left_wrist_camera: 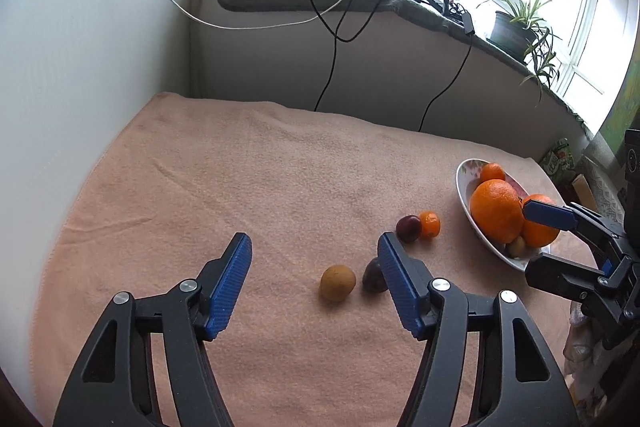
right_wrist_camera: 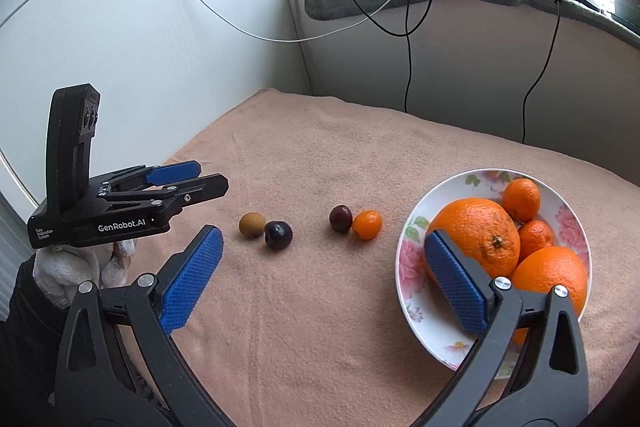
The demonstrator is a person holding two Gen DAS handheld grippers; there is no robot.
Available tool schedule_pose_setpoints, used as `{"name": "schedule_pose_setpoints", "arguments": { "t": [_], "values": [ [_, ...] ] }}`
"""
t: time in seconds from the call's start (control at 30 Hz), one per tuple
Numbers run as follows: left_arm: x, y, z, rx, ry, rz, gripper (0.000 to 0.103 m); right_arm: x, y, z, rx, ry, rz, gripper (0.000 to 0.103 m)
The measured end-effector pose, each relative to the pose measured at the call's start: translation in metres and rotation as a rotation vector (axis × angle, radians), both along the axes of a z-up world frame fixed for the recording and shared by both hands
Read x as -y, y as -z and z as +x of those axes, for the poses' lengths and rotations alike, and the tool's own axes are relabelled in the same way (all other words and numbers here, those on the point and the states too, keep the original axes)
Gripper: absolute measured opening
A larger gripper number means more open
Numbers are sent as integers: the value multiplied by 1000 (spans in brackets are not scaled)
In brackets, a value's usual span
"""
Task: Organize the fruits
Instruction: 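Close the left tool on the brown kiwi while the right tool closes on a dark plum, then carry the kiwi and plum over the white plate and open both tools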
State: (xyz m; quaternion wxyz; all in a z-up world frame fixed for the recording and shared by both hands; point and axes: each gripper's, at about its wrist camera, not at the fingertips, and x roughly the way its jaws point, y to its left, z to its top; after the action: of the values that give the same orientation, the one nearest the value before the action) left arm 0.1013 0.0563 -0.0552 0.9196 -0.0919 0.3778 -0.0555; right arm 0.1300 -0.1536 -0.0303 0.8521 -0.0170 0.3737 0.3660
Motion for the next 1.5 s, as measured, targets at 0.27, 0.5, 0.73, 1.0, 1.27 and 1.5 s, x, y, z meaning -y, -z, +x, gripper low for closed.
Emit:
{"name": "schedule_pose_setpoints", "arguments": {
  "t": [0.27,0.5,0.73,1.0,1.27,1.5],
  "values": [
    [1,23,-4,-67,47,-52,43,-38,26,4,-58,-101,-70,70],
    [3,29,-5,-84,67,-60,40,-58,39,7,-63,-135,-113,57],
    [2,34,-1,-101,76,-74,38,-68,48,17,-70,-154,-146,47],
    [2,39,5,-116,84,-71,32,-81,59,23,-53,-172,-194,43],
    [4,38,7,-106,100,-73,20,-87,64,26,-62,-189,-194,36],
    [4,36,6,-99,95,-68,20,-90,62,19,-49,-204,-197,27]
  ]
}}
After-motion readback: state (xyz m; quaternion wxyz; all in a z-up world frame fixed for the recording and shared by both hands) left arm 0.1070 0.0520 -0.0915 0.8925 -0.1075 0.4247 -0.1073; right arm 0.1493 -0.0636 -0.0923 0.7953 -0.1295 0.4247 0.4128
